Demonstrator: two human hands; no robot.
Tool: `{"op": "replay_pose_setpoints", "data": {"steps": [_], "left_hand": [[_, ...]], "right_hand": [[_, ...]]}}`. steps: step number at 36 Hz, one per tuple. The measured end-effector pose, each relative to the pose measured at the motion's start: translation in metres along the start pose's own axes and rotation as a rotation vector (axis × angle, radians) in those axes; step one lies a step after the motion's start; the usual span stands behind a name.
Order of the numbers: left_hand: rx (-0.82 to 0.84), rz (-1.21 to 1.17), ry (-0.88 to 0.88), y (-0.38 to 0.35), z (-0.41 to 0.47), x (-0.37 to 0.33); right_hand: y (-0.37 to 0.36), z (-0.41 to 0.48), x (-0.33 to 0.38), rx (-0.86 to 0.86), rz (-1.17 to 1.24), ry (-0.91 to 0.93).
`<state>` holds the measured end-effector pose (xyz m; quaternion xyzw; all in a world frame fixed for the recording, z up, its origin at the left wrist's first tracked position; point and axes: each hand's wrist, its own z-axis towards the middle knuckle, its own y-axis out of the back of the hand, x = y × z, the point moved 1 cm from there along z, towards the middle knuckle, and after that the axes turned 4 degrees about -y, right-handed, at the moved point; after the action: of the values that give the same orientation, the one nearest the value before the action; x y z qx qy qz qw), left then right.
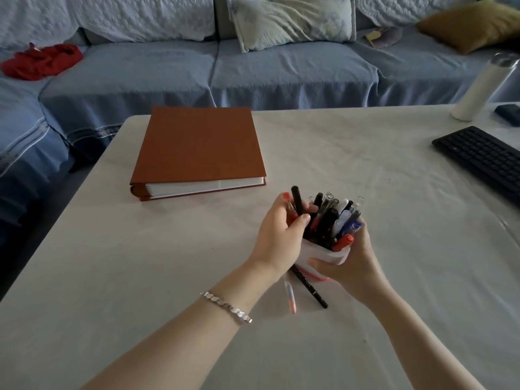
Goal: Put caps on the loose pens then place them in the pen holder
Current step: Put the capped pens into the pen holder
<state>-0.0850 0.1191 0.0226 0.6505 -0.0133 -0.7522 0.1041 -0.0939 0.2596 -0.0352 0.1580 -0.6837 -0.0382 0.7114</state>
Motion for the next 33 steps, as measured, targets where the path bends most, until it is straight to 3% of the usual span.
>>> {"op": "replay_pose_setpoints", "data": {"steps": [2,5,9,12,18,25,28,31,33], "left_hand": [[-0.034,-0.005,-0.008,0.003,0.0,-0.001],[-0.127,0.032,-0.195,0.01,0.002,-0.005],[-0.014,0.3,-0.44,0.016,0.01,-0.008],[0.046,0.479,-0.522,0.016,0.013,-0.01],[0.0,0.583,-0.665,0.011,0.004,0.003],[0.191,0.624,-0.446,0.007,0.007,0.014],[0.236,0.468,-0.307,0.011,0.011,0.007],[-0.071,0.287,-0.169,0.018,-0.001,0.016],[-0.216,0.385,0.076,0.019,-0.012,0.034]], "right_hand": [[0.0,0.0,-0.001,0.008,0.001,-0.002],[0.0,0.001,0.0,0.002,-0.013,-0.012],[0.0,0.0,-0.003,0.009,-0.007,-0.014],[0.001,0.0,-0.004,0.029,0.006,-0.023],[0.0,0.001,-0.003,0.002,-0.011,-0.061],[0.0,0.001,0.005,0.017,-0.019,-0.025],[0.001,-0.001,0.006,0.033,0.024,-0.035],[-0.001,-0.003,0.009,0.027,0.007,-0.03],[0.0,-0.002,0.009,0.037,0.045,-0.037]]}}
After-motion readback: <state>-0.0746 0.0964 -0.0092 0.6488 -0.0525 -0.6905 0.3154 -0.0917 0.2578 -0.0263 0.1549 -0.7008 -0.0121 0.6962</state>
